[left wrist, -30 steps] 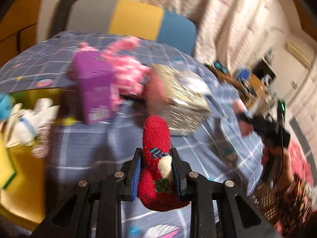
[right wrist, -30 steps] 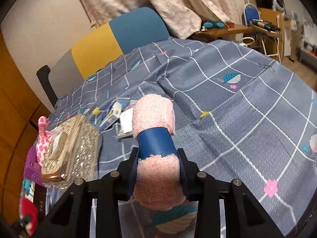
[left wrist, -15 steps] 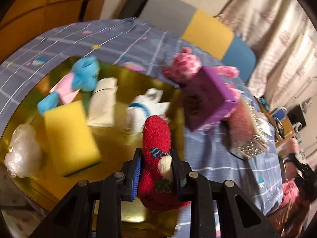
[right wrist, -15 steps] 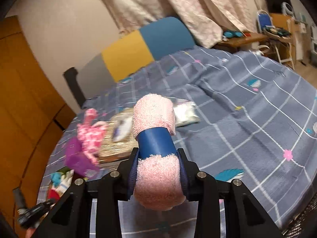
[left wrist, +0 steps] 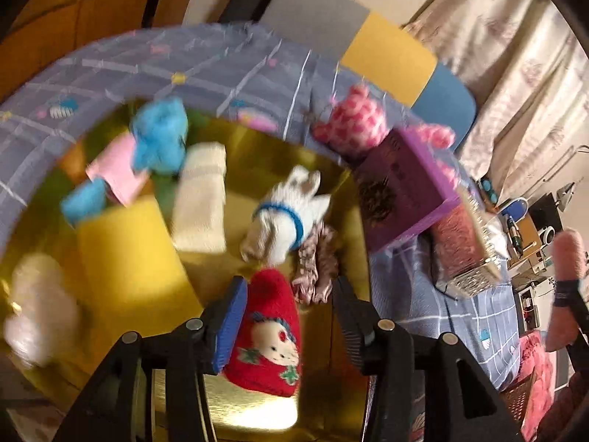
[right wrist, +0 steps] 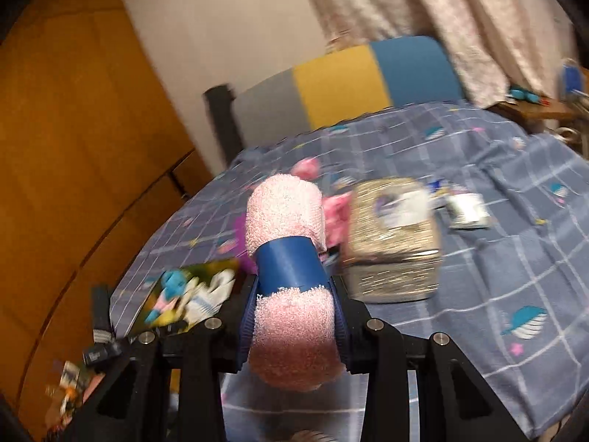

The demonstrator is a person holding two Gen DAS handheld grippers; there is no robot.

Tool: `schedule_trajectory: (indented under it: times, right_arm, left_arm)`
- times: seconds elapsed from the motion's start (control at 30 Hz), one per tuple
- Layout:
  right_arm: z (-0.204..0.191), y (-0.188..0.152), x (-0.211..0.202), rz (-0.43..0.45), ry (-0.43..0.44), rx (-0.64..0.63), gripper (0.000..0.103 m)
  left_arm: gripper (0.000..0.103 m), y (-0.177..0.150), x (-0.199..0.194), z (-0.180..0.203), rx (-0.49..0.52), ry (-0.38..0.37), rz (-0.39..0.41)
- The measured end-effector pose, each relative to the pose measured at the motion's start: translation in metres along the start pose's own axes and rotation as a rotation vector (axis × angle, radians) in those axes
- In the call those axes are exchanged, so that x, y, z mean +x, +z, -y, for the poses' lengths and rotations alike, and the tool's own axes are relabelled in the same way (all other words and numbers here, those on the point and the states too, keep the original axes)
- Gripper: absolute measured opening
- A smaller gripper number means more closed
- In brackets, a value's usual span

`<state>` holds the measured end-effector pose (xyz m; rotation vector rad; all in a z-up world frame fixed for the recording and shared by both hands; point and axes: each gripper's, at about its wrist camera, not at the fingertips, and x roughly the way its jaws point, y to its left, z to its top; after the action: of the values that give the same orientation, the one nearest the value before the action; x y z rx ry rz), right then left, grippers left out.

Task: Organize soft objects
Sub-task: 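Carry the sock and towel with both tools over the gold tray, then open both tools to drop the sock and towel into the tray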

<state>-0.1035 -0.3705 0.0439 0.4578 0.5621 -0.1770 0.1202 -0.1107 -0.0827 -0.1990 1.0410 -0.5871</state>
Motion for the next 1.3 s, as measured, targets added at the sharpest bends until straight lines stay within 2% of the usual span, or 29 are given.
schedule_trajectory:
  times: [0.13, 0.23, 0.47, 0.6, 0.77, 0.87, 0.97, 1.07, 1.1, 1.2, 1.3]
  right_arm:
    - [-0.038, -0.01, 0.025, -0.095, 0.081, -0.097, 0.038]
    - [-0.074, -0.023, 0.057, -0.221, 0.175, -0.212, 0.038]
    - [-0.153, -0.056, 0.13, -0.496, 0.331, -0.6, 0.038]
    - [-0.181, -0.078, 0.168, -0.681, 0.431, -0.755, 0.038]
    - [-0.205, -0.1, 0.205, -0.828, 0.49, -0.866, 0.039]
    - [-0.218, -0.112, 0.217, -0.856, 0.496, -0.913, 0.041]
    - [-0.223, -0.119, 0.222, -0.85, 0.492, -0.927, 0.042]
    - [-0.219, -0.115, 0.219, -0.811, 0.479, -0.9, 0.054]
    - [-0.218, -0.111, 0.217, -0.797, 0.475, -0.883, 0.057]
    - [-0.208, -0.097, 0.207, -0.744, 0.471, -0.776, 0.058]
    - [-0.185, -0.082, 0.188, -0.651, 0.446, -0.622, 0.058]
  left_arm:
    - [0.049, 0.004, -0.036, -0.013, 0.004, 0.011, 0.084]
    - [0.049, 0.005, -0.063, -0.033, -0.043, 0.056, 0.133]
    - [0.049, -0.001, -0.109, -0.073, -0.134, 0.091, 0.21]
    - [0.049, -0.007, -0.13, -0.088, -0.18, 0.097, 0.253]
    - [0.049, -0.014, -0.148, -0.097, -0.209, 0.097, 0.284]
    - [0.049, -0.015, -0.152, -0.1, -0.218, 0.101, 0.291]
    - [0.049, -0.016, -0.153, -0.1, -0.22, 0.096, 0.293]
    - [0.049, -0.016, -0.153, -0.099, -0.221, 0.089, 0.295]
    - [0.049, -0.017, -0.152, -0.099, -0.221, 0.087, 0.294]
    - [0.049, -0.019, -0.151, -0.095, -0.213, 0.066, 0.293]
    - [0.049, -0.021, -0.147, -0.085, -0.184, 0.052, 0.286]
